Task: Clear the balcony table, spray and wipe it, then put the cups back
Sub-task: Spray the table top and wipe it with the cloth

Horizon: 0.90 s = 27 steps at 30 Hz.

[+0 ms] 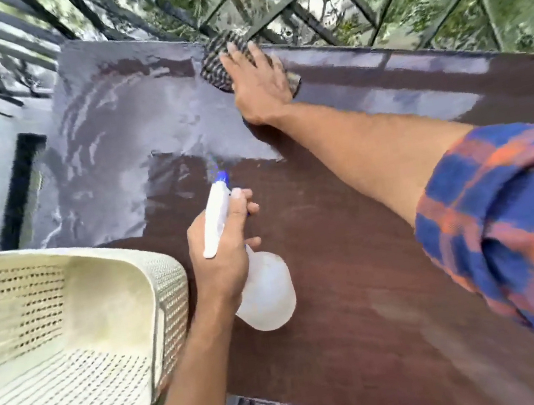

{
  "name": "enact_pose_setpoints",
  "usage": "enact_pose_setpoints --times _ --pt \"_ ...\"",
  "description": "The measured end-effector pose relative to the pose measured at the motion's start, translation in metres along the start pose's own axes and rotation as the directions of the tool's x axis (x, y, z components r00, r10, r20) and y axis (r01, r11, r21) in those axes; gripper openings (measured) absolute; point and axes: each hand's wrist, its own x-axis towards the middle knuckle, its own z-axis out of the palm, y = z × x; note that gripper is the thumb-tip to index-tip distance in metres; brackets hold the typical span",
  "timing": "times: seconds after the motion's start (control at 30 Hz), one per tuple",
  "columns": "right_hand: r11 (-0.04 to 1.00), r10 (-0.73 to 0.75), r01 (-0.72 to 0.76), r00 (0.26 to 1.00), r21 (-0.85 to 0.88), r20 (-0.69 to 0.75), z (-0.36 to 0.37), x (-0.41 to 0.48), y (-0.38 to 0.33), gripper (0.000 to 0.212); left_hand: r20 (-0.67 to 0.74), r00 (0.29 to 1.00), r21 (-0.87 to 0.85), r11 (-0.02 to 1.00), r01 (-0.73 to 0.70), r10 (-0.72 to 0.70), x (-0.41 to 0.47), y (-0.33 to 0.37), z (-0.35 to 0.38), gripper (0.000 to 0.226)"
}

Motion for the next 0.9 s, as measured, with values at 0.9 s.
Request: enact_pose_setpoints --times 0.9 --pt "0.994 -0.109 0.110 0.992 0.022 -0.064 -0.013 0.007 0.041 0.056 -0.047 0.999 -0.054 0.998 -0.026 0.023 -0.042 -0.032 -0.039 0.029"
